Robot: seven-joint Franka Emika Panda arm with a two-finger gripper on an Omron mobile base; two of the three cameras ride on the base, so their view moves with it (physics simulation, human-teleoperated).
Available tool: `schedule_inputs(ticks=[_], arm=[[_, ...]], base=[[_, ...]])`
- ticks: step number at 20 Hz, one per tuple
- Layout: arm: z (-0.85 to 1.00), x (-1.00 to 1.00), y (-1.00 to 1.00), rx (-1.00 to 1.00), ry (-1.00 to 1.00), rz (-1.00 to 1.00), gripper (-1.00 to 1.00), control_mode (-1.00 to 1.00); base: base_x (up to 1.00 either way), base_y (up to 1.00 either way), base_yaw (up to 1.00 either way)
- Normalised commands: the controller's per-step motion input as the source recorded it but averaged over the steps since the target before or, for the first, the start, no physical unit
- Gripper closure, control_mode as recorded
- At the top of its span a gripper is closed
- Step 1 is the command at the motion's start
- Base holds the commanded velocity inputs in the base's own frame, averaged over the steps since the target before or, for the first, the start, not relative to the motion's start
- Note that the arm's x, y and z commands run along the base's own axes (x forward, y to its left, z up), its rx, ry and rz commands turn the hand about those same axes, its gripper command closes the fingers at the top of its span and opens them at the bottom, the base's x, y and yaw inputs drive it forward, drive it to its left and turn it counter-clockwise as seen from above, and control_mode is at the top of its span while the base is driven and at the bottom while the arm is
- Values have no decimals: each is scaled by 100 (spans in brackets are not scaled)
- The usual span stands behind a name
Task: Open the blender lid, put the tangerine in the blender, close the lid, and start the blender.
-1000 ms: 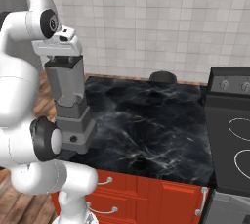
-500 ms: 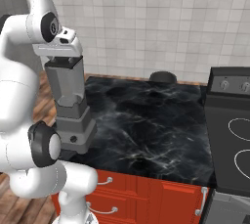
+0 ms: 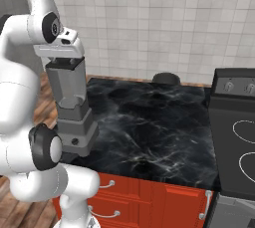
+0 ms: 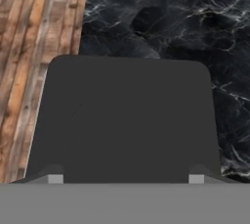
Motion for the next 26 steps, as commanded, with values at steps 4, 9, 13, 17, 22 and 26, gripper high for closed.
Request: schedule_inputs(ticks=[4, 9, 13, 17, 22, 26], arm=[[0, 0, 0, 0, -1, 0, -100, -100], [13, 0, 0, 0, -7, 1, -100, -100], [26, 0, 0, 0, -7, 0, -100, -100], [14, 0, 0, 0, -11, 0, -100, -100], [19, -29, 0, 0, -18, 0, -100, -100], [-1, -97, 11, 0, -21, -3, -100, -100]], base=[[0, 0, 0], [0, 0, 0], [0, 0, 0], [0, 0, 0], [0, 0, 0], [0, 0, 0]])
